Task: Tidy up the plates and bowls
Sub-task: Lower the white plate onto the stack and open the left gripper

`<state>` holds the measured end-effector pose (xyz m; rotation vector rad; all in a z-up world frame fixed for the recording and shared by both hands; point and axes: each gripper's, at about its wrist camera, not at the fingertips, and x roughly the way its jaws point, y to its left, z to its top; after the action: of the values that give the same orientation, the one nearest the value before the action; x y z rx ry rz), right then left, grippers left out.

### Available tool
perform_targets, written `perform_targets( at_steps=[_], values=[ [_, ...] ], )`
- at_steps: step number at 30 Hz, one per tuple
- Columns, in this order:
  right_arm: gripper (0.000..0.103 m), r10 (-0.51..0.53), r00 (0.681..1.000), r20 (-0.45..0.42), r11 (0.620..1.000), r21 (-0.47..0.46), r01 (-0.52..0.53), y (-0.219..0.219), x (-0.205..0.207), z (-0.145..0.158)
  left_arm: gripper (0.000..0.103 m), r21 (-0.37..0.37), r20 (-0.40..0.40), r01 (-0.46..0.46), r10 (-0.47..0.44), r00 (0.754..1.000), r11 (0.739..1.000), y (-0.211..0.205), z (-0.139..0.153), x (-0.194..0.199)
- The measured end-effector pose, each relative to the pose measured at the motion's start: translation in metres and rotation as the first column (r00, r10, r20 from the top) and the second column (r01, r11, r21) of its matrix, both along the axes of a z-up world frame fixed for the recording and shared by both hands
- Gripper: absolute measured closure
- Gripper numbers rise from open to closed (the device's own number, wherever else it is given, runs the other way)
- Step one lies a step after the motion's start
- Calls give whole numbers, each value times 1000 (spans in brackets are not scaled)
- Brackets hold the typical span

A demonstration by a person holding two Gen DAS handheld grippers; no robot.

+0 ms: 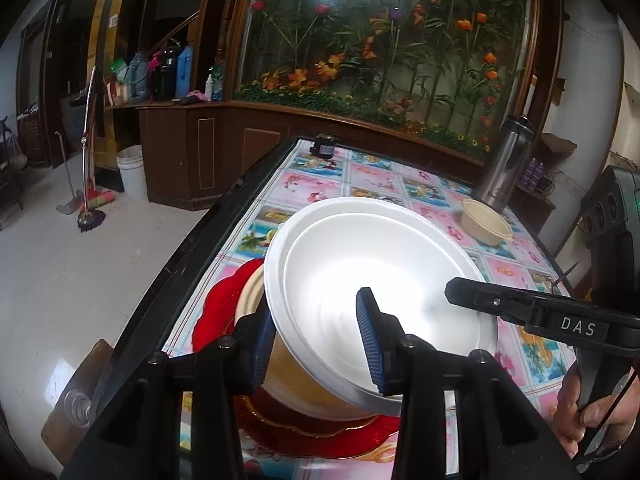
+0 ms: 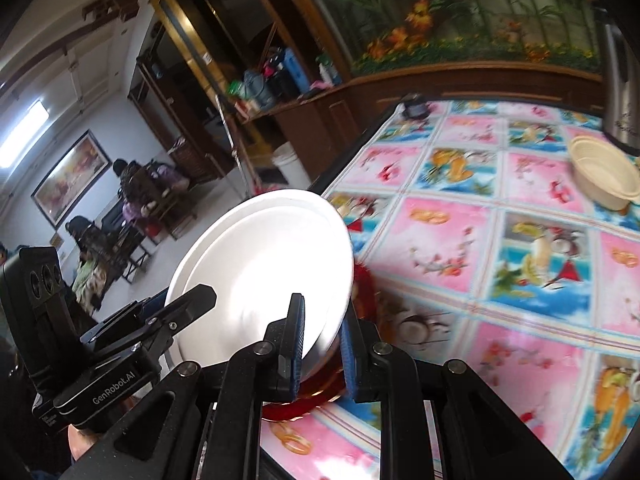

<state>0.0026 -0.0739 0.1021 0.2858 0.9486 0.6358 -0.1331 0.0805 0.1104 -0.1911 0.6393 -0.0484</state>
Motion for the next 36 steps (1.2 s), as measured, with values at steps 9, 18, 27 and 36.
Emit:
perform_targets(
  at_steps=[9, 18, 27, 36],
  values=[
    [83, 33, 999, -33, 999, -10, -34, 16, 6, -15, 66, -17, -24, -32, 32, 999, 999, 11, -12, -2],
    [83, 36, 999, -39, 999, -4, -37, 15, 7, -21, 66, -21, -36, -41, 40, 999, 999, 9, -17, 4],
    [68, 38, 999, -26, 998, 40, -37, 1, 3, -13, 38, -47, -18, -70, 69, 997, 996, 14, -10, -1],
    [66, -29, 1000, 12, 994, 102, 28, -39, -5, 6, 37, -52, 46, -65, 68, 997, 997, 1, 13, -15]
  ],
)
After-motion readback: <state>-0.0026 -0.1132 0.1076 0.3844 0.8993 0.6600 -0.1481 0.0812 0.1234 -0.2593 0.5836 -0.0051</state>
